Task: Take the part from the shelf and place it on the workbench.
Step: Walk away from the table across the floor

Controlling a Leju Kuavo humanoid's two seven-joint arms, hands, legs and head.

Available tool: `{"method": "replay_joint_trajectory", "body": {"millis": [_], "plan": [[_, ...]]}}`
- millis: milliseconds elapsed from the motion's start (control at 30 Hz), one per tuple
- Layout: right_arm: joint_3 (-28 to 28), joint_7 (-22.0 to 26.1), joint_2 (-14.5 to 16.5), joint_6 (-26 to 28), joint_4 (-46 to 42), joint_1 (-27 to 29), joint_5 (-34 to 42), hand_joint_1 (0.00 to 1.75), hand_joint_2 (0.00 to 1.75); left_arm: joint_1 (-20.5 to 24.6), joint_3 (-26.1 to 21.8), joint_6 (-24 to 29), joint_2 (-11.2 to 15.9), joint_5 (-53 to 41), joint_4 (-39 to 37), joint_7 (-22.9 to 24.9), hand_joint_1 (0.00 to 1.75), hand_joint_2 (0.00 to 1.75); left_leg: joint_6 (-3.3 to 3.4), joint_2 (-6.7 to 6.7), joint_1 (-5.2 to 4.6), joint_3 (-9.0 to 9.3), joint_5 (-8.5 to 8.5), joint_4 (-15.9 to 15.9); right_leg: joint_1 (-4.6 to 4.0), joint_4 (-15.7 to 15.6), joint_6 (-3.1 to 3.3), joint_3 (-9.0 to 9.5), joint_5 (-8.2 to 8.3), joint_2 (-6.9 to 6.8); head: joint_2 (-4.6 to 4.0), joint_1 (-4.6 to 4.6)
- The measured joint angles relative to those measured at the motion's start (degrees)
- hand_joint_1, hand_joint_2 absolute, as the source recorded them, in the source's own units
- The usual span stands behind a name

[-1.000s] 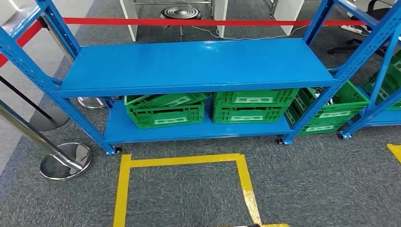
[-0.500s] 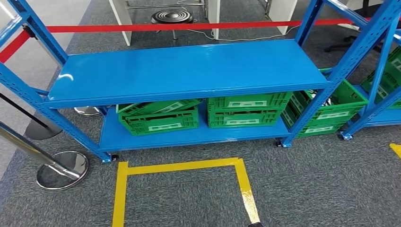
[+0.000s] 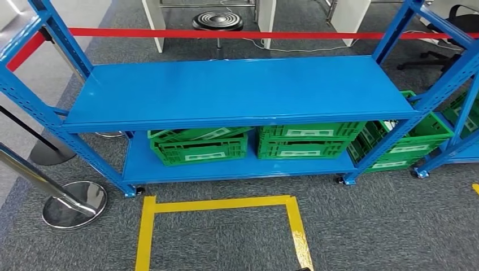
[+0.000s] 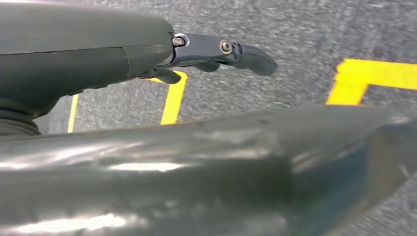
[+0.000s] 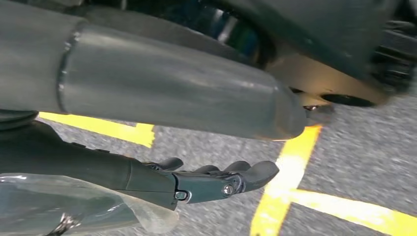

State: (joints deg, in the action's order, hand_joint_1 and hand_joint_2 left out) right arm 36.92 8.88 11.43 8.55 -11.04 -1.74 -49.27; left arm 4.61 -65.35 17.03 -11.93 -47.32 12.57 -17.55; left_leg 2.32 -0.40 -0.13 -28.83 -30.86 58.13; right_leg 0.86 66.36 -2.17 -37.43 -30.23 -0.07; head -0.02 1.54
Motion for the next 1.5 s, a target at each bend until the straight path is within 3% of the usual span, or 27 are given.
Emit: {"method": "replay_joint_trajectory", "body": {"millis": [67, 133, 233, 300, 367, 400, 433, 467, 533, 567, 600, 700, 767, 800, 867, 900, 933, 967, 1033, 1100, 1267, 1333, 1400, 1433, 1467, 1500], "plan": [[-0.01, -0.02, -0.08, -0.03, 0.01, -0.09, 0.0, 0.0, 0.0, 0.13, 0.0, -0.06, -0.03, -0.01, 0.0, 0.0, 0.0, 0.0, -0.49, -0.01, -0.12, 0.83, -0.98, 0.03, -0.27, -5.38, 0.5, 2.47, 2.45, -0.03, 0.0, -0.04], [-0.01, -0.05, -0.12, -0.07, 0.02, -0.1, 0.01, 0.0, 0.0, 0.3, 0.0, -0.08, -0.05, -0.02, 0.0, 0.0, 0.0, 0.0, -1.01, 0.02, -0.18, 1.04, -1.41, -0.11, -0.54, -6.49, 0.96, 3.34, 1.94, -0.01, 0.0, -0.01], [0.01, -0.09, -0.13, -0.09, 0.02, -0.01, 0.0, 0.0, 0.0, 0.45, 0.0, -0.07, -0.03, -0.12, 0.0, 0.0, 0.0, 0.0, -1.81, 0.1, -0.09, 1.31, -2.26, 0.39, -0.29, -7.23, 1.77, 4.02, 1.5, 0.0, 0.0, 0.16], [0.02, -0.1, -0.1, -0.11, 0.02, -0.1, 0.0, 0.0, 0.0, 0.48, 0.0, -0.05, 0.03, -0.25, 0.0, 0.0, 0.0, 0.0, -2.5, 0.14, 0.11, -0.84, -4.36, 5.16, 0.02, -7.74, 2.27, 4.97, 1.15, -0.11, 0.0, 0.37], [0.02, -0.1, -0.11, -0.15, 0.02, -0.17, 0.01, 0.0, 0.0, 0.41, 0.0, -0.05, 0.04, -0.3, 0.0, 0.0, 0.0, 0.0, -3.03, 0.15, 0.42, -5.35, -6.69, 12.84, 0.06, -7.82, 2.51, 5.76, 0.51, -0.15, 0.0, 0.46], [0.02, -0.11, -0.12, -0.17, 0.02, -0.15, 0.01, 0.0, 0.0, 0.33, 0.0, -0.05, 0.04, -0.29, 0.0, 0.0, 0.0, 0.0, -3.19, 0.16, 0.57, -7.29, -6.77, 15.43, 0.07, -7.82, 2.52, 6.22, 0.13, -0.1, 0.0, 0.48], [0.02, -0.11, -0.12, -0.17, 0.02, -0.11, 0.01, 0.0, 0.0, 0.22, 0.0, -0.05, 0.05, -0.28, 0.0, 0.0, 0.0, 0.0, -3.26, 0.16, 0.67, -8.41, -5.67, 16.1, 0.08, -7.81, 2.48, 6.78, -0.29, -0.02, 0.0, 0.47], [0.02, -0.12, -0.13, -0.17, 0.02, -0.07, 0.01, 0.0, 0.0, 0.14, 0.0, -0.05, 0.07, -0.28, 0.0, 0.0, 0.0, 0.0, -3.25, 0.16, 0.73, -8.57, -3.42, 14.65, 0.1, -7.82, 2.39, 7.44, -0.73, 0.07, 0.0, 0.48], [0.02, -0.13, -0.12, -0.19, 0.03, -0.04, 0.01, 0.0, 0.0, 0.07, 0.0, -0.05, 0.1, -0.3, -0.01, 0.0, 0.0, 0.0, -3.01, 0.18, 0.72, -6.94, 1.86, 8.17, 0.12, -7.87, 2.0, 8.59, -1.66, 0.19, 0.0, 0.45], [0.02, -0.13, -0.12, -0.2, 0.04, -0.07, 0.01, 0.0, 0.0, 0.08, 0.0, -0.04, 0.11, -0.31, -0.01, 0.0, 0.0, 0.0, -2.78, 0.2, 0.6, -5.9, 3.21, 5.26, 0.06, -7.88, 1.67, 8.85, -2.1, 0.24, -0.01, 0.5], [0.02, -0.15, -0.12, -0.22, 0.05, -0.13, 0.01, 0.0, 0.0, 0.14, 0.0, -0.05, 0.1, -0.32, -0.01, 0.0, 0.0, 0.0, -2.47, 0.21, 0.47, -5.2, 3.5, 3.39, 0.0, -7.91, 1.34, 8.87, -2.42, 0.22, -0.01, 0.47], [0.02, -0.26, -0.13, -0.32, 0.05, -0.35, 0.01, 0.0, 0.0, 0.11, 0.0, -0.04, 0.11, -0.33, 0.0, 0.02, 0.0, 0.0, -1.44, 0.13, 0.28, -4.39, 2.37, 1.68, -0.04, -8.37, 0.44, 8.95, -2.9, 0.02, -0.02, 0.38], [0.02, -0.29, -0.13, -0.38, 0.03, -0.4, 0.01, 0.0, 0.0, 0.0, 0.0, -0.04, 0.1, -0.34, -0.01, 0.02, 0.0, 0.0, -0.76, 0.11, 0.47, -3.68, 2.27, 1.02, 0.0, -6.8, -0.02, 8.47, -4.0, -0.01, -0.02, 0.32], [0.01, -0.3, -0.13, -0.4, 0.02, -0.42, 0.01, 0.0, 0.0, 0.03, 0.0, -0.04, 0.07, -0.34, -0.01, 0.02, 0.0, 0.0, -0.39, 0.15, 0.54, -3.3, 2.17, 0.8, 0.02, -4.13, -0.16, 7.1, -5.24, 0.01, -0.02, 0.23], [0.0, -0.33, -0.13, -0.42, 0.02, -0.34, 0.01, 0.0, 0.0, 0.14, 0.0, -0.05, 0.03, -0.35, -0.01, 0.02, 0.0, 0.0, 0.12, 0.22, 0.46, -2.86, 1.68, 0.75, -0.01, 3.85, -0.31, 2.24, -8.06, 0.02, -0.02, 0.14], [-0.01, -0.37, -0.13, -0.43, 0.02, -0.26, 0.01, 0.0, 0.0, 0.13, 0.0, -0.08, 0.02, -0.35, -0.01, 0.02, 0.0, 0.0, 0.26, 0.22, 0.41, -2.54, 1.36, 0.75, -0.02, 7.12, -0.35, -0.16, -8.59, 0.01, -0.02, 0.13], [0.0, -0.42, -0.13, -0.43, 0.02, -0.16, 0.01, 0.0, 0.0, 0.08, 0.0, -0.12, 0.02, -0.35, -0.01, 0.02, 0.0, 0.0, 0.3, 0.18, 0.39, -2.08, 0.97, 0.75, -0.02, 8.47, -0.35, -1.71, -7.84, 0.01, -0.02, 0.13], [0.0, -0.45, -0.13, -0.44, 0.02, -0.09, 0.01, 0.0, 0.0, 0.03, 0.0, -0.16, 0.02, -0.35, -0.01, 0.03, 0.0, 0.0, 0.26, 0.11, 0.38, -1.47, 0.52, 0.76, -0.02, 7.53, -0.31, -2.16, -5.83, 0.0, -0.02, 0.1], [0.01, -0.47, -0.14, -0.45, 0.02, -0.05, 0.01, 0.0, 0.0, -0.06, 0.0, -0.21, -0.02, -0.35, -0.01, 0.03, 0.0, 0.0, -0.02, -0.01, 0.39, -0.09, -0.57, 0.75, -0.04, 0.83, -0.01, -0.38, -0.27, -0.01, -0.02, 0.07], [0.01, -0.49, -0.18, -0.5, 0.04, -0.14, 0.02, 0.0, 0.0, 0.07, 0.0, -0.22, -0.05, -0.35, -0.02, 0.06, 0.0, 0.0, -0.58, -0.07, 0.19, 0.53, -1.52, 0.9, -0.17, -4.58, 0.39, 1.91, 2.25, 0.02, -0.02, 0.11], [0.02, -0.54, -0.24, -0.55, 0.04, -0.09, 0.02, 0.0, 0.0, 0.37, 0.0, -0.22, -0.05, -0.35, -0.01, 0.2, 0.0, 0.0, -1.88, 0.01, 0.14, 0.77, -2.95, 1.57, 0.02, -6.52, 1.66, 3.49, 1.46, 0.12, 0.0, 0.58], [0.02, -0.54, -0.24, -0.58, 0.04, -0.14, 0.01, 0.0, 0.0, 0.41, 0.0, -0.22, -0.02, -0.34, -0.01, 0.2, 0.0, 0.0, -2.5, 0.07, 0.31, -1.93, -5.25, 7.12, 0.23, -7.01, 2.18, 4.43, 1.09, -0.01, 0.0, 0.73], [0.02, -0.54, -0.24, -0.6, 0.04, -0.17, 0.01, 0.0, 0.0, 0.33, 0.0, -0.22, -0.02, -0.33, -0.01, 0.2, 0.0, 0.0, -2.86, 0.09, 0.54, -6.61, -7.27, 14.69, 0.25, -7.12, 2.38, 5.23, 0.51, -0.03, 0.0, 0.76], [0.02, -0.55, -0.24, -0.6, 0.04, -0.13, 0.01, 0.0, 0.0, 0.23, 0.0, -0.22, -0.02, -0.33, -0.01, 0.2, 0.0, 0.0, -2.94, 0.09, 0.62, -8.31, -6.97, 16.7, 0.25, -7.12, 2.39, 5.68, 0.16, 0.03, 0.0, 0.77], [0.02, -0.55, -0.24, -0.6, 0.04, -0.1, 0.01, 0.0, 0.0, 0.15, -0.01, -0.22, -0.02, -0.33, 0.0, 0.2, 0.0, 0.0, -2.93, 0.1, 0.67, -9.01, -5.39, 16.52, 0.25, -7.13, 2.35, 6.22, -0.21, 0.11, 0.0, 0.79], [0.02, -0.56, -0.24, -0.6, 0.04, -0.08, 0.01, 0.0, 0.0, 0.09, -0.01, -0.21, 0.0, -0.33, 0.0, 0.21, 0.0, 0.0, -2.84, 0.1, 0.7, -8.72, -2.84, 14.23, 0.25, -7.13, 2.27, 6.82, -0.6, 0.19, 0.0, 0.77]]}}
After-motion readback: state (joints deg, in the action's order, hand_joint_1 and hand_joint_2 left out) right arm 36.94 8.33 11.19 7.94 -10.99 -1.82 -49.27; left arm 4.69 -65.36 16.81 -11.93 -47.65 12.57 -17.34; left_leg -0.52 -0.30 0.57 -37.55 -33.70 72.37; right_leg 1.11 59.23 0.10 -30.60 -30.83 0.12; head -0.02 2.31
